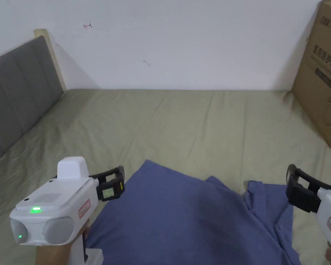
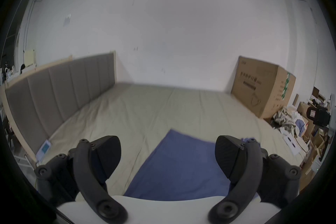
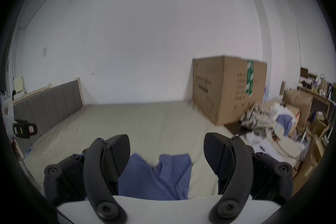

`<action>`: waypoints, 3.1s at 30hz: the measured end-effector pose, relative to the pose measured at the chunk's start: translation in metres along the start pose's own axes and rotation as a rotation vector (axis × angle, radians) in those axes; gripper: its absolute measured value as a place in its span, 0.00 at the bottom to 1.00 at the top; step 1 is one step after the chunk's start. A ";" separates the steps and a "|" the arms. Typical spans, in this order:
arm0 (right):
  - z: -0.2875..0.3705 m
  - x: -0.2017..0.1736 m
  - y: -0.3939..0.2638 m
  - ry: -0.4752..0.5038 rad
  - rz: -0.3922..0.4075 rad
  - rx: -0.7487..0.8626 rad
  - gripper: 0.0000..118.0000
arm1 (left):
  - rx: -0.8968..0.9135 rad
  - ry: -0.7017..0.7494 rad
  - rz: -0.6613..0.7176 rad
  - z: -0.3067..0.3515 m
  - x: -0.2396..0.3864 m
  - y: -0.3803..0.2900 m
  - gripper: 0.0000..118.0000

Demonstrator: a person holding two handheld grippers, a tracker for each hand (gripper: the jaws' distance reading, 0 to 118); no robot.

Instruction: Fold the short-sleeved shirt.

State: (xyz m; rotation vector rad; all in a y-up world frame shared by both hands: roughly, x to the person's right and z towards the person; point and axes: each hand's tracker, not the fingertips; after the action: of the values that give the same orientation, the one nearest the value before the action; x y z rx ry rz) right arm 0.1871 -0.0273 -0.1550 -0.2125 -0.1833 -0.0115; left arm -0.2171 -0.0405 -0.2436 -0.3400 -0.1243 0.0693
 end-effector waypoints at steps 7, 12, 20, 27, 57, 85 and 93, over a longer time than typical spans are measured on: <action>0.015 -0.011 0.008 -0.081 0.066 0.116 0.00 | 0.107 -0.071 0.028 0.005 0.024 0.014 0.00; 0.009 -0.004 0.008 -0.067 0.057 0.114 0.00 | 0.080 -0.081 -0.001 -0.010 0.034 0.013 0.00; -0.026 0.005 0.004 -0.063 0.046 0.081 0.00 | -0.100 -0.127 -0.014 -0.108 0.031 0.021 0.00; -0.075 0.011 -0.009 -0.077 0.055 0.026 0.00 | -0.374 -0.127 -0.019 -0.261 0.019 0.005 0.11; -0.201 0.070 -0.140 -0.105 -0.080 -0.651 0.90 | -0.541 -0.136 -0.066 -0.339 0.030 -0.019 0.00; -0.150 0.070 -0.030 0.022 -0.055 -0.356 0.03 | -0.328 -0.098 0.069 -0.179 -0.034 0.053 0.00; -0.153 0.041 0.103 0.091 -0.031 -0.068 0.03 | -0.125 -0.044 0.036 -0.136 -0.046 0.167 0.00</action>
State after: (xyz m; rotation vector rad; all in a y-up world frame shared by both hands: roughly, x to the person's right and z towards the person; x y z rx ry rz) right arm 0.2578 0.0416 -0.3160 -0.2764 -0.0960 -0.0582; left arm -0.2524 0.0677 -0.4322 -0.4653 -0.1663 0.1050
